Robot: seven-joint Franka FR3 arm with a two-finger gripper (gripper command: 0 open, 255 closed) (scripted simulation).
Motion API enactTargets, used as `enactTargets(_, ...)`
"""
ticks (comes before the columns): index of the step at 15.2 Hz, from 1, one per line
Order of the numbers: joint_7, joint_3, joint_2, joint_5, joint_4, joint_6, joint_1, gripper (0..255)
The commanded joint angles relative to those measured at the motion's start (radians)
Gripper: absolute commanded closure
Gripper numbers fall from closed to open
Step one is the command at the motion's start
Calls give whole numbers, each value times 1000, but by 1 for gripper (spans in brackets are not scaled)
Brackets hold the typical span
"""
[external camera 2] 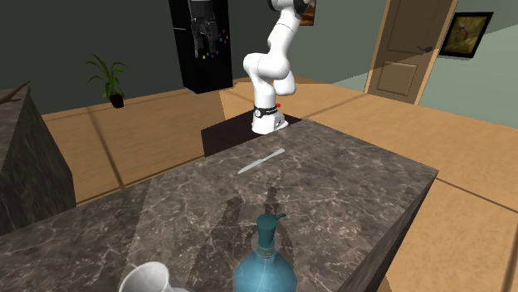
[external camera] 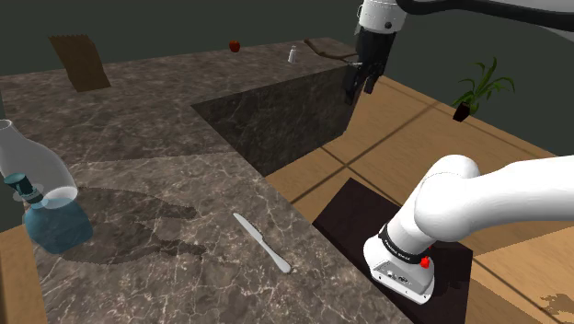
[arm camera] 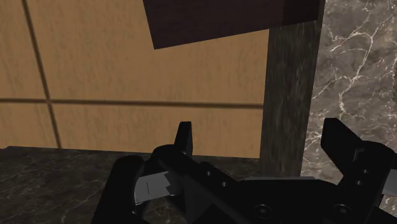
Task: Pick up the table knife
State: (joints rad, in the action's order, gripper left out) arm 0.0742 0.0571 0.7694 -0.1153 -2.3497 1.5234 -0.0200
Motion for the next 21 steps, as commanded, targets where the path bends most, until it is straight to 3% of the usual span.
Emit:
enactTargets(1, 0, 0, 0, 0, 0, 0, 0, 0)
enactTargets(12, 175, -146, -5, 143, -266, 283, 88, 0)
enactTargets(21, 314, -291, -162, 262, -377, 574, 177, 0)
